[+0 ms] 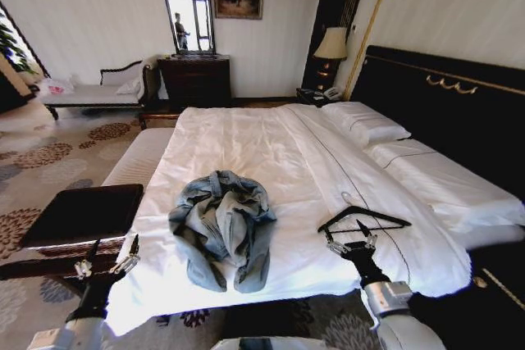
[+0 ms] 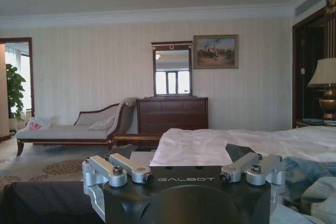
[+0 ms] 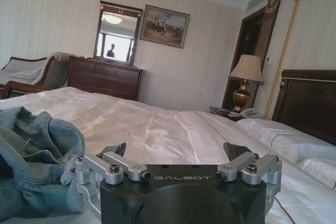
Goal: Pick up the clothes from the bed and hang them on the clothes hanger.
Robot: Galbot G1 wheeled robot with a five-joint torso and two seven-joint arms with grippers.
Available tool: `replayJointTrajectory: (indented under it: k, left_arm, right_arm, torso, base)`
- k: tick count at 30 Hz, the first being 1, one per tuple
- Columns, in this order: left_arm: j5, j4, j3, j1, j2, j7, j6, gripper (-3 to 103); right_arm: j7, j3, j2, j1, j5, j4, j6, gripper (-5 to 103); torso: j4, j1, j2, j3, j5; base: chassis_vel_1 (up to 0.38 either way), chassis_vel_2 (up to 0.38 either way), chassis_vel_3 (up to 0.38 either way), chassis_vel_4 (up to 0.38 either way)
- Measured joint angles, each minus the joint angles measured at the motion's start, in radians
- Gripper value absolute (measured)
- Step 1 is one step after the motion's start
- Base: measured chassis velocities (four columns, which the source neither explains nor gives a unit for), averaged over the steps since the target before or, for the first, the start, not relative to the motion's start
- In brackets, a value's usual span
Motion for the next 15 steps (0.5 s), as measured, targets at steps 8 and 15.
replayJointTrajectory:
  k: [8, 15]
  left_arm:
    - [0.000, -0.003, 0.000, 0.000, -0.001, 0.000, 0.002, 100]
    - [0.000, 0.002, 0.001, -0.004, -0.003, 0.000, 0.003, 100]
  right_arm:
    - [-0.001, -0.001, 0.000, -0.001, -0.004, -0.003, 0.005, 100]
    - [0.001, -0.012, 0.002, 0.002, 0.003, -0.012, 0.009, 100]
  torso:
    - [0.0000, 0.001, 0.000, 0.001, 0.0013]
    - [0.0000, 0.001, -0.001, 0.001, 0.0007]
  base:
    - [-0.053, 0.069, 0.052, -0.078]
    - [-0.088, 0.099, 0.094, -0.099]
